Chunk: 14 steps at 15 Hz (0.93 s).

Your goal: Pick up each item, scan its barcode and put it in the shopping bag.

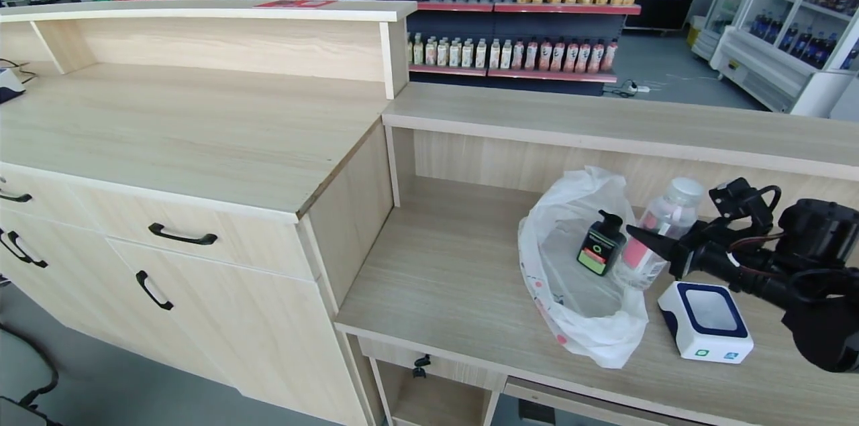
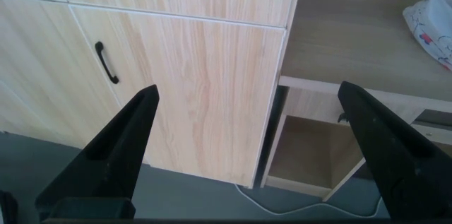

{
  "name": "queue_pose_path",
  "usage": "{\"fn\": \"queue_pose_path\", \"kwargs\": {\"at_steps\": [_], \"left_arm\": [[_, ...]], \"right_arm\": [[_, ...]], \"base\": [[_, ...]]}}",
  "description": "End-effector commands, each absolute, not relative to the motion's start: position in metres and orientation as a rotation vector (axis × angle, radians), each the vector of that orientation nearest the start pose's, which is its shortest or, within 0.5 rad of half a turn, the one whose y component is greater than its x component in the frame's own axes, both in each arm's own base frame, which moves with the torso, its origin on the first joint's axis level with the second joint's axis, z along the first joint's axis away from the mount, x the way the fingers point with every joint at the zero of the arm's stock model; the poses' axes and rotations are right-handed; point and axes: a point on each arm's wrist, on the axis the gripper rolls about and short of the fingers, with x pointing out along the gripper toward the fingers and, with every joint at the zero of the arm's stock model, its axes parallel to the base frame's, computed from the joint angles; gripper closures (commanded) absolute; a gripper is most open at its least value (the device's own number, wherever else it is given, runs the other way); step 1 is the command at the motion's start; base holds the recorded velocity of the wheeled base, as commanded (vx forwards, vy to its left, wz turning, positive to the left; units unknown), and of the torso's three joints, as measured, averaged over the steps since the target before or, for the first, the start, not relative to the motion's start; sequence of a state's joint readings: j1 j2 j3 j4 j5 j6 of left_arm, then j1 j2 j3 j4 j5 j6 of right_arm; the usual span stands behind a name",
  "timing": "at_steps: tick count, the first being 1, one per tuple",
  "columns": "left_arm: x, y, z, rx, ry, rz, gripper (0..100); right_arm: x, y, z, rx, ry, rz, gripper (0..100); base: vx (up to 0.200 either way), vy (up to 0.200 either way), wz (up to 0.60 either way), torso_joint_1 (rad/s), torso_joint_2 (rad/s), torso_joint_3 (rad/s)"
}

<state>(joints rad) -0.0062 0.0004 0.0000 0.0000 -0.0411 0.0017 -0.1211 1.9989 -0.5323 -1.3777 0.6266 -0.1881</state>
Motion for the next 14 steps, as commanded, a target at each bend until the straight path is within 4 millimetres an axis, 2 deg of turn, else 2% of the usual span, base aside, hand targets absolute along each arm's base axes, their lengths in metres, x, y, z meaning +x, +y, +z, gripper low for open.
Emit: {"fn": "queue_pose_path", "kwargs": {"at_steps": [1,10,14], "left_arm": [[-0.023,-0.001,0.076,0.002,0.001,-0.048,0],[-0.023,-0.001,0.076,0.002,0.001,-0.048,0],[-0.023,-0.001,0.076,0.002,0.001,-0.048,0]], "right_arm": [[0.321,-0.016,0.078,-0.133,0.083,0.547,100],[0.333,0.008,0.044,-0.142,0.062,0.62,100],[0.335,0.01,0.034,-0.142,0.084,0.632,100]], "base": [[0.0,0.0,0.0,0.0,0.0,0.0],[0.0,0.0,0.0,0.0,0.0,0.0],[0.0,0.0,0.0,0.0,0.0,0.0]]}}
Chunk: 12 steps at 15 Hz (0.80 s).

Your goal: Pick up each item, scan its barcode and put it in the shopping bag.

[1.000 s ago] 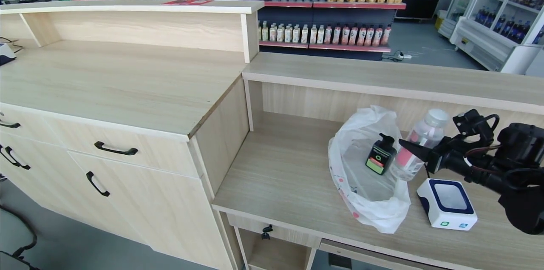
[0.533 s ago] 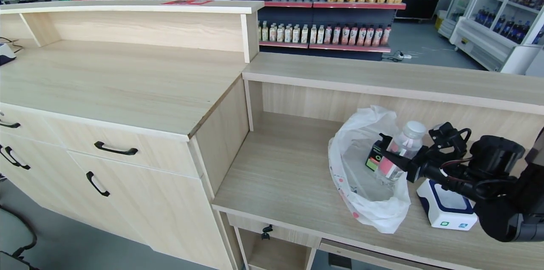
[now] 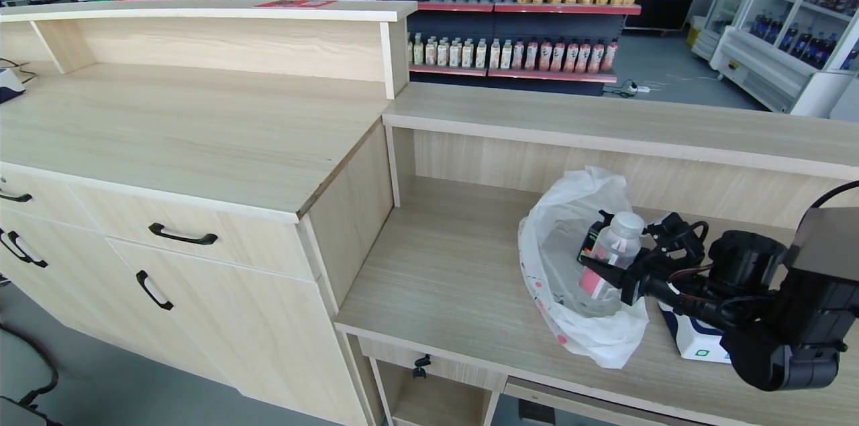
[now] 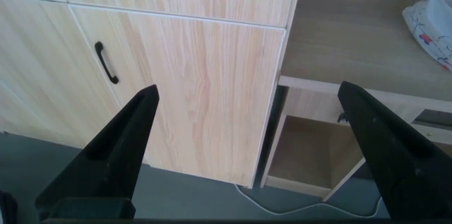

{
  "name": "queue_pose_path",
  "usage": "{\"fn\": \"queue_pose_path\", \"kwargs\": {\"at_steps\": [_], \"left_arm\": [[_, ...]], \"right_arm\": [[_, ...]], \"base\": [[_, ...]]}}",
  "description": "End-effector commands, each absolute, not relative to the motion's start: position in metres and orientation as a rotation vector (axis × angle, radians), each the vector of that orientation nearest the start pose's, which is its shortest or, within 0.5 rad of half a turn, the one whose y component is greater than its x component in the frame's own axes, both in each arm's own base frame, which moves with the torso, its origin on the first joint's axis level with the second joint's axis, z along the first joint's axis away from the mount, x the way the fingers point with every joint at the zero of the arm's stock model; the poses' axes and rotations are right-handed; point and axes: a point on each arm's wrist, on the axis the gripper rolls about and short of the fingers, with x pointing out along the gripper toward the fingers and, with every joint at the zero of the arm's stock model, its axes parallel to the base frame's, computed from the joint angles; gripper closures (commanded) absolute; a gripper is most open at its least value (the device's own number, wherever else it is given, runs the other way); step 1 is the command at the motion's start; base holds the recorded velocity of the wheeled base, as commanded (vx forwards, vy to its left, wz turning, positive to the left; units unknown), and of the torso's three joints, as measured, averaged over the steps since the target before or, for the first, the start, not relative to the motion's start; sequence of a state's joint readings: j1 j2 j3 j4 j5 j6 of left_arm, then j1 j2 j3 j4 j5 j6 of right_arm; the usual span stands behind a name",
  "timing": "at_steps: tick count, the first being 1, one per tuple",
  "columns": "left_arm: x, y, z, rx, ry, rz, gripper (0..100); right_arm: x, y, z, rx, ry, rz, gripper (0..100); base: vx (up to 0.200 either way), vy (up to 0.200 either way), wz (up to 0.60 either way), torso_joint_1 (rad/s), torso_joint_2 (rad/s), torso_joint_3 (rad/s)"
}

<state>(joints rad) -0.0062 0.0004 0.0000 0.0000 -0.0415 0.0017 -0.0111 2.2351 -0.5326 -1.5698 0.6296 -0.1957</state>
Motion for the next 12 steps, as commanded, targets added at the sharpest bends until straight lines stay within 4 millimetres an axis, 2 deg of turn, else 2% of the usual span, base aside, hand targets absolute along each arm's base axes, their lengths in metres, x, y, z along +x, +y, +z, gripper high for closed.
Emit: {"fn": "queue_pose_path", "kwargs": {"at_steps": [1,11,12], "left_arm": [[-0.023,-0.001,0.076,0.002,0.001,-0.048,0],[-0.023,-0.001,0.076,0.002,0.001,-0.048,0],[-0.023,-0.001,0.076,0.002,0.001,-0.048,0]], "right_arm": [[0.335,0.01,0.033,-0.144,0.086,0.632,100],[0.333,0.01,0.024,-0.18,0.102,0.639,100],[0.333,0.011,0.023,-0.186,0.104,0.642,0]], "base": [[0.0,0.0,0.0,0.0,0.0,0.0],[0.0,0.0,0.0,0.0,0.0,0.0],[0.0,0.0,0.0,0.0,0.0,0.0]]}}
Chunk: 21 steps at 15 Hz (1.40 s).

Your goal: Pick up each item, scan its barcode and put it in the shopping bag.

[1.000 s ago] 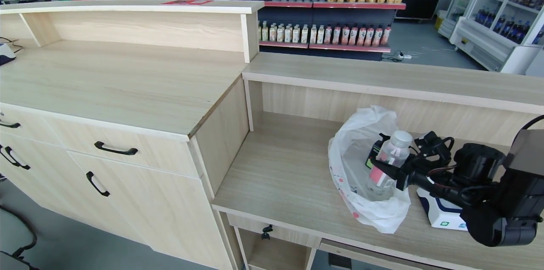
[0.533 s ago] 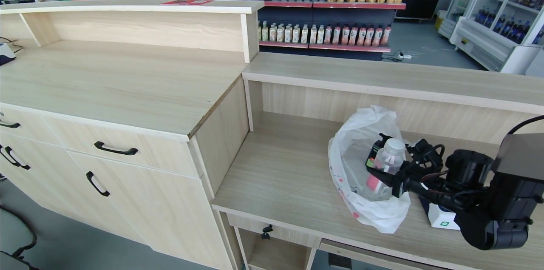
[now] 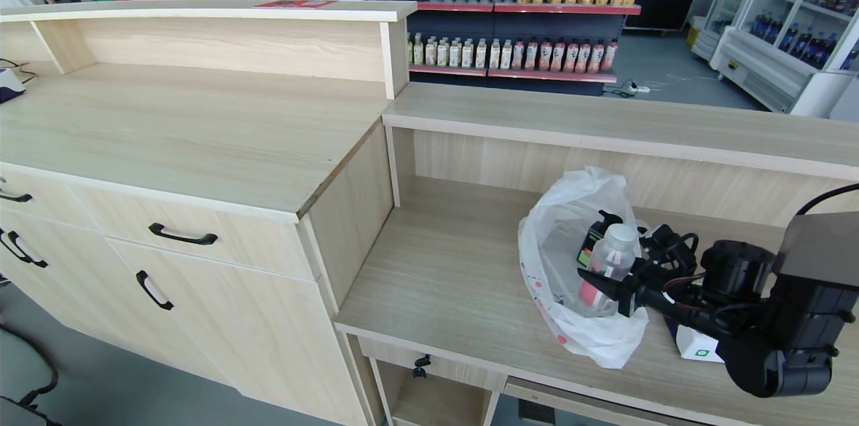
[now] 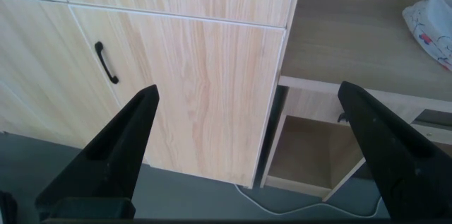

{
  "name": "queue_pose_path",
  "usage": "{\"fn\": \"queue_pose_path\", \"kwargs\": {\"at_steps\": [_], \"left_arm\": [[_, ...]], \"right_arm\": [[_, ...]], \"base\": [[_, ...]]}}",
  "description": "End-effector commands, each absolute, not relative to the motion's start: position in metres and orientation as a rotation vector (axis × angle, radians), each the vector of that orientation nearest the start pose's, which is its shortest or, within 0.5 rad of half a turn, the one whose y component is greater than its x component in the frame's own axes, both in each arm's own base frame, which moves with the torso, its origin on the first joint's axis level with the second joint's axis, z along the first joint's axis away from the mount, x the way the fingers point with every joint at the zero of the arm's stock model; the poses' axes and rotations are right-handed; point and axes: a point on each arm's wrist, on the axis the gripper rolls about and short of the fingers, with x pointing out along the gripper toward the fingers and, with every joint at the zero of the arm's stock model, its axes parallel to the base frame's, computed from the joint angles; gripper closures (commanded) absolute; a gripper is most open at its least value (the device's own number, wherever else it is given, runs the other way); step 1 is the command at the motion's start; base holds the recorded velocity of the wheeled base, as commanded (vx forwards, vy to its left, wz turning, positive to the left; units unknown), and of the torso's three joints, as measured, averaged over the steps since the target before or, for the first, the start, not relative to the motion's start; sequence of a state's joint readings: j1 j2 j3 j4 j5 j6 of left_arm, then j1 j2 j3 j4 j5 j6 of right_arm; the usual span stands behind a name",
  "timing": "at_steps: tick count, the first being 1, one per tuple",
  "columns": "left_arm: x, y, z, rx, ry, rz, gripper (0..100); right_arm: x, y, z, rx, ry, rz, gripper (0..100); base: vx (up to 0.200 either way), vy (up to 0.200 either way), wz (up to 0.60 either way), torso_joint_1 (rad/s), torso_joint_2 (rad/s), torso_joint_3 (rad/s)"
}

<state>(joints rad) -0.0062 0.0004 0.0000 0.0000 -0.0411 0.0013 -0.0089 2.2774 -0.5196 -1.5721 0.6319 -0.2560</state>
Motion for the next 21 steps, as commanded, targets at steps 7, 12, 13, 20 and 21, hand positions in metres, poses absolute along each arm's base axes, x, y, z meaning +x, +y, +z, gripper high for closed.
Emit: {"fn": "queue_pose_path", "kwargs": {"at_steps": [7,12,13,20,21], "left_arm": [[-0.023,-0.001,0.076,0.002,0.001,-0.048,0],[-0.023,-0.001,0.076,0.002,0.001,-0.048,0],[-0.023,-0.001,0.076,0.002,0.001,-0.048,0],[-0.023,-0.001,0.076,0.002,0.001,-0.048,0],[-0.023,-0.001,0.076,0.002,0.001,-0.048,0]], "right_arm": [[0.329,0.009,0.048,-0.217,0.033,0.63,0],[0.263,-0.025,0.156,-0.31,-0.086,0.476,0],[0.251,-0.031,0.166,-0.339,-0.089,0.448,0],[0.167,-0.073,0.242,-0.432,-0.084,0.057,0],[0.154,-0.08,0.261,-0.414,-0.033,-0.005,0]], "base": [[0.0,0.0,0.0,0.0,0.0,0.0],[0.0,0.0,0.0,0.0,0.0,0.0],[0.0,0.0,0.0,0.0,0.0,0.0],[0.0,0.0,-0.34,0.001,0.0,0.001],[0.0,0.0,-0.6,0.012,0.01,0.002]]}}
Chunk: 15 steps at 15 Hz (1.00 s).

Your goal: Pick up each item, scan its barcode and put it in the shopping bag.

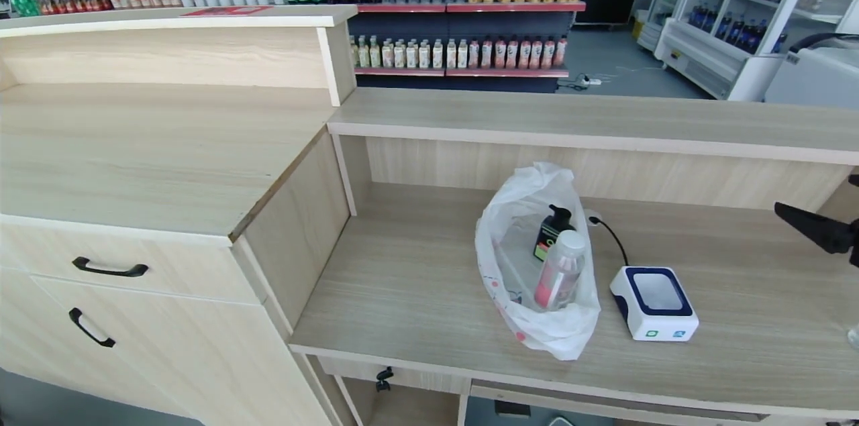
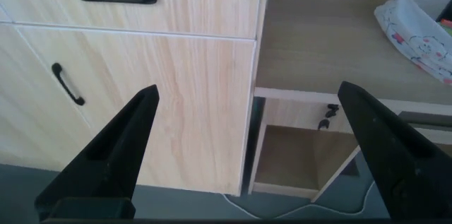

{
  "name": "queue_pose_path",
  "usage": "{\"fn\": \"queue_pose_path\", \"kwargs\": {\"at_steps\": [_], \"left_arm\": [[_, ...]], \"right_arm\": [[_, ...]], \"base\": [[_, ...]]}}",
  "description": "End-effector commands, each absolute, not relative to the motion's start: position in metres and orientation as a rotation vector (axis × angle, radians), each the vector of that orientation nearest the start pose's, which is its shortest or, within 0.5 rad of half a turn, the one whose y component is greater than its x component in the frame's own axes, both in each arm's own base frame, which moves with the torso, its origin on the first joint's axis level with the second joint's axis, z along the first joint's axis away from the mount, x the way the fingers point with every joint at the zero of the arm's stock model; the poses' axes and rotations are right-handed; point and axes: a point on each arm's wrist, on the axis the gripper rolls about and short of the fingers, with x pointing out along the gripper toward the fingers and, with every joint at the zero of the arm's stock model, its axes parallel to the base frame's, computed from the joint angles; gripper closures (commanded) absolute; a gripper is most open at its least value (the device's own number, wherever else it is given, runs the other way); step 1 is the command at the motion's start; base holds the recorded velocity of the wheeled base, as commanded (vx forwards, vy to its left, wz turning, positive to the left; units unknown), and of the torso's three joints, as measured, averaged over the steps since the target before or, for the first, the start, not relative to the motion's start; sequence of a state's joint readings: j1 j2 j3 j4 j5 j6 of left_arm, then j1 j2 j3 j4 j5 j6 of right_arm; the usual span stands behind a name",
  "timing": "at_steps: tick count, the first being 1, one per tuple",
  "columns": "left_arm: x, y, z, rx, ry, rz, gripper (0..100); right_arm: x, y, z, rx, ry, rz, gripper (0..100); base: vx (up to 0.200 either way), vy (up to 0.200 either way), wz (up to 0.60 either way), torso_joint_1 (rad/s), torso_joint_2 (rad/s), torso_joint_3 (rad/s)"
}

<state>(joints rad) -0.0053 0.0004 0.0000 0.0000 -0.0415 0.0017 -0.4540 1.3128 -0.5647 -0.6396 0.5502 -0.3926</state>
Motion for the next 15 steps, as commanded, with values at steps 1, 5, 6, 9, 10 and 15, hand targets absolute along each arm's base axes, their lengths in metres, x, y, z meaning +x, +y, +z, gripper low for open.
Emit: {"fn": "queue_pose_path", "kwargs": {"at_steps": [1,5,6,9,10,15], "left_arm": [[-0.023,-0.001,0.076,0.002,0.001,-0.048,0],[-0.023,-0.001,0.075,0.002,0.0,-0.048,0],[-0.023,-0.001,0.076,0.002,0.001,-0.048,0],[-0.023,-0.001,0.076,0.002,0.001,-0.048,0],[-0.023,-0.001,0.076,0.002,0.001,-0.048,0],[-0.023,-0.001,0.076,0.002,0.001,-0.048,0]], "right_arm": [[0.145,-0.088,0.27,-0.392,0.028,-0.068,0],[0.126,-0.141,0.247,-0.351,0.365,-0.268,0],[0.135,-0.163,0.23,-0.35,0.431,-0.264,0],[0.166,-0.23,0.174,-0.349,0.469,-0.299,0],[0.169,-0.241,0.165,-0.343,0.469,-0.309,0],[0.205,-0.289,0.116,-0.291,0.35,-0.093,0]], "base": [[0.0,0.0,-0.6,-0.002,0.01,0.007],[0.0,0.0,-0.6,-0.001,0.0,0.004],[0.0,0.0,-0.6,0.002,0.01,-0.002],[0.0,0.0,0.0,0.0,0.0,0.0],[0.0,0.0,0.0,0.0,0.0,0.0],[0.0,0.0,0.0,0.0,0.0,0.0]]}}
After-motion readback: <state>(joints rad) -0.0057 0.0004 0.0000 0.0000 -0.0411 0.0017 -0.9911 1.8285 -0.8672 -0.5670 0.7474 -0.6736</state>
